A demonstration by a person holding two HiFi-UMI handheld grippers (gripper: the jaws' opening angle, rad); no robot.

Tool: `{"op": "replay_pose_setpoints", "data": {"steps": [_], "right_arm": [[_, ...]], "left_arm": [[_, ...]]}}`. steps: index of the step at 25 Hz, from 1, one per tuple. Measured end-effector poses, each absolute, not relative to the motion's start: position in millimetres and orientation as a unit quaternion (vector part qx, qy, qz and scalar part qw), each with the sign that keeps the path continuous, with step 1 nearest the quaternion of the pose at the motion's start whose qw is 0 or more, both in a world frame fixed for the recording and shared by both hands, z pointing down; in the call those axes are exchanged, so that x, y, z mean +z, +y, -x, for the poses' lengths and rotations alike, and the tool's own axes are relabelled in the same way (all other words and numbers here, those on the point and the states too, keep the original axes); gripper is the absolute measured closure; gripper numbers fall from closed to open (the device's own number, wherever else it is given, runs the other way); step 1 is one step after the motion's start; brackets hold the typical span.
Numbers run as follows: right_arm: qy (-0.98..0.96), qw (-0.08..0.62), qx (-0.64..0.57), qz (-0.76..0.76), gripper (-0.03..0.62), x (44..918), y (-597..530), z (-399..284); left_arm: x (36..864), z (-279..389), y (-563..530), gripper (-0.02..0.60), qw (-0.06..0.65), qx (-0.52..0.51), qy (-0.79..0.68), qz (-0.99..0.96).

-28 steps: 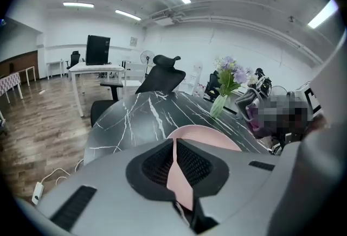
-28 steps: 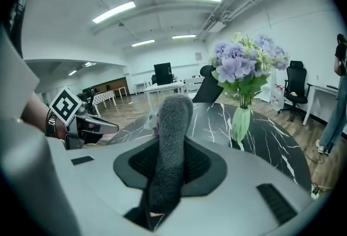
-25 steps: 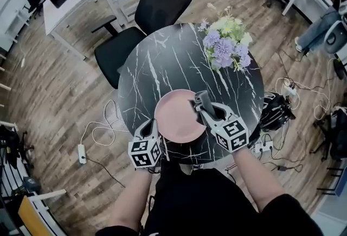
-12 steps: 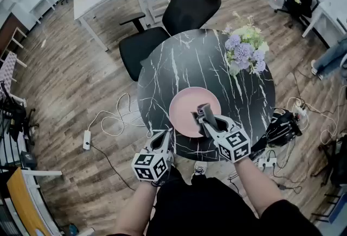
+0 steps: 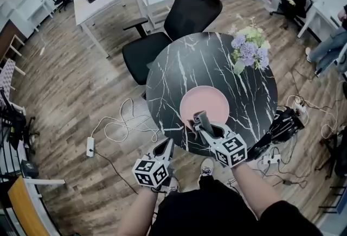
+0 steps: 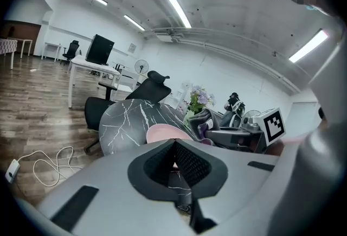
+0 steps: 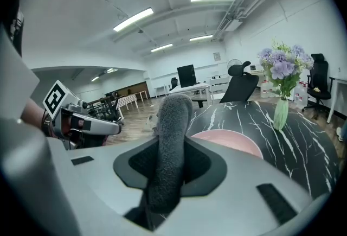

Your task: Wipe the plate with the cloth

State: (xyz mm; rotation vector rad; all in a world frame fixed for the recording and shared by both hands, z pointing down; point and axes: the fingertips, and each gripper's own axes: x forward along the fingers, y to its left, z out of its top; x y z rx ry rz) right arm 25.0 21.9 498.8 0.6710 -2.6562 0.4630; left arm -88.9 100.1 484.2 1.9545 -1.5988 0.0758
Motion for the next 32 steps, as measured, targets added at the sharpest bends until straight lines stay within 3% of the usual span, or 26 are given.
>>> {"op": "replay_pose_setpoints", "data": {"steps": [8,17,32], "right_arm": [[-0.926,0.169,0.165,-0.293,0.487,490,86,0],[-0.900,0.159,0.161,-0.373,0.487,486,151,-15],[-0.877,0.157,0.158,-0.426,0.488,471,201,-83]], "left_arm": [[477,114,146,0.563,0.292,0.045,-0.543,-0.786],[477,114,188,0.563,0.276,0.057,-0.488,-0.826],[465,49,227,0.563,0.272,0.068,-0.432,-0.857]]}}
